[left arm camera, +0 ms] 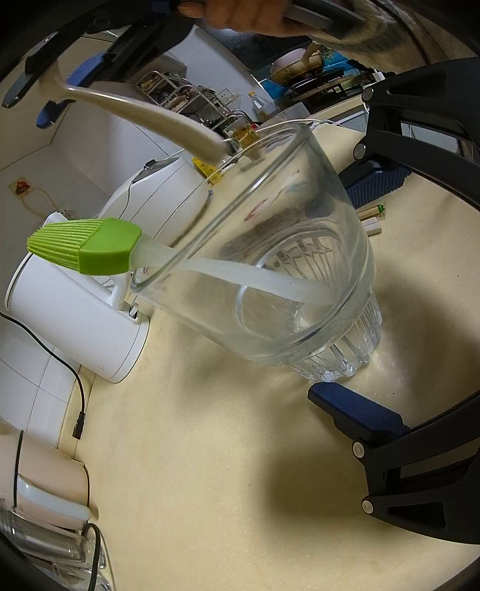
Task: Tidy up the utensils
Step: 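Lift the white spoon with the right gripper toward the held glass, then lower the spoon handle into the glass and open the right gripper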
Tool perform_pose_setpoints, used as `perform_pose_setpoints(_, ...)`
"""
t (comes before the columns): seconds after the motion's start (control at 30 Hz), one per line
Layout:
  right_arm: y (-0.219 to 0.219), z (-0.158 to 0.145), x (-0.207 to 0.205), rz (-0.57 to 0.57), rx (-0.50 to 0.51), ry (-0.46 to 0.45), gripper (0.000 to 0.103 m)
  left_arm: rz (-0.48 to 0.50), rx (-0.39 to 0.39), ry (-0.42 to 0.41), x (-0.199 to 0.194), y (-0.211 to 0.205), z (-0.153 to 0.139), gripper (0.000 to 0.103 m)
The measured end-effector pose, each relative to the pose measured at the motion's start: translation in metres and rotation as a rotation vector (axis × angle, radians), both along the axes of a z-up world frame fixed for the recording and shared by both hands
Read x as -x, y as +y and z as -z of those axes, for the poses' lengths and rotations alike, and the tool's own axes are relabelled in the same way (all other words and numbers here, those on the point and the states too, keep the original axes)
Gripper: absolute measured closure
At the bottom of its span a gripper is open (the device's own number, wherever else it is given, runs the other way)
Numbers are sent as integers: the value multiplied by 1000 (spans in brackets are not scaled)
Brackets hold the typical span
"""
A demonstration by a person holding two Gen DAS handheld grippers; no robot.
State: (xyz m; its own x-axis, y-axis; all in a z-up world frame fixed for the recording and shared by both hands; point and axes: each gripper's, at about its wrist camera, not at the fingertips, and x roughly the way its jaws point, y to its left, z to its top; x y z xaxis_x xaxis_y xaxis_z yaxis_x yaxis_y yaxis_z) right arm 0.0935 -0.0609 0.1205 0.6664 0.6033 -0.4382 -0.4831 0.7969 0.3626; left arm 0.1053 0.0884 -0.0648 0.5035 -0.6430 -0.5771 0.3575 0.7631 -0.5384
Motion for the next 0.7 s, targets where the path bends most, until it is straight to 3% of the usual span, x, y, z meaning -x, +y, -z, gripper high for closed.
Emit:
perform_pose_setpoints(0.27,19,21,7,-91,67,38,72,0,0,0,0,-1,0,11)
perform_pose_setpoints(0.7,18,34,14,-92,119,53,72,0,1,0,-1,1,1,11)
